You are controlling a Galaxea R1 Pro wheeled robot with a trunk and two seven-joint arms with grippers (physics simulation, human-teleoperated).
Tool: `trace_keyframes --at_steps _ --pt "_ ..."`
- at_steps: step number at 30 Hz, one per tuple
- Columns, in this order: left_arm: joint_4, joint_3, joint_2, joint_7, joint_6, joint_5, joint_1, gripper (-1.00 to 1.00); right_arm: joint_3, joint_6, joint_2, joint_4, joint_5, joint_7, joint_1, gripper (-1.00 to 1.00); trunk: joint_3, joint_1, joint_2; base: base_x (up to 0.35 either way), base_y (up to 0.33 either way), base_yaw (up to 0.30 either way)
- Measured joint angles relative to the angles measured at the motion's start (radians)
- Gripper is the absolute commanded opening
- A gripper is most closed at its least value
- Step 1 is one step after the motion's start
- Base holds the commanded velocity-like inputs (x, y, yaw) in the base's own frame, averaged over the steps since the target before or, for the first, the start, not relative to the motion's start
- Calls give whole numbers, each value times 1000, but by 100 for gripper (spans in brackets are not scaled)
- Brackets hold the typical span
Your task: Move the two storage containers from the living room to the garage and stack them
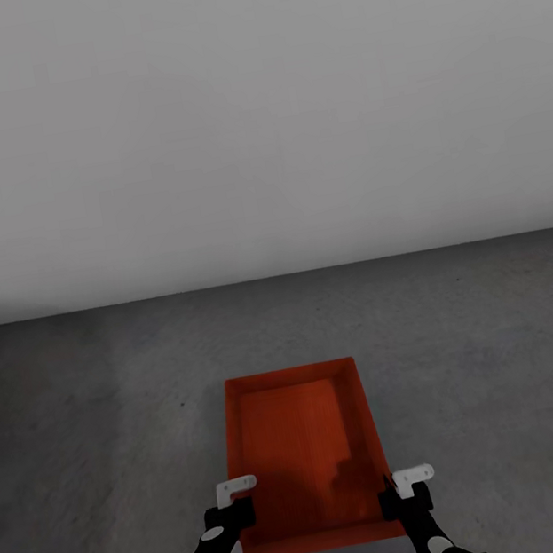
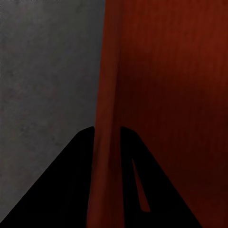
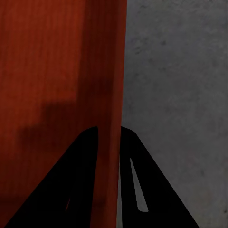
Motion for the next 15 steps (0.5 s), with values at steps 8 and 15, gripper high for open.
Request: trace_keyframes --at_steps 8,15 --pt "-4 2 1 -1 5 -2 0 -100 -1 9 -1 -7 3 0 0 -100 0 0 0 0 0 0" --pt "43 22 0 7 -2 -22 2 100 -45 -14 0 -9 5 -33 0 100 0 5 0 0 0 0"
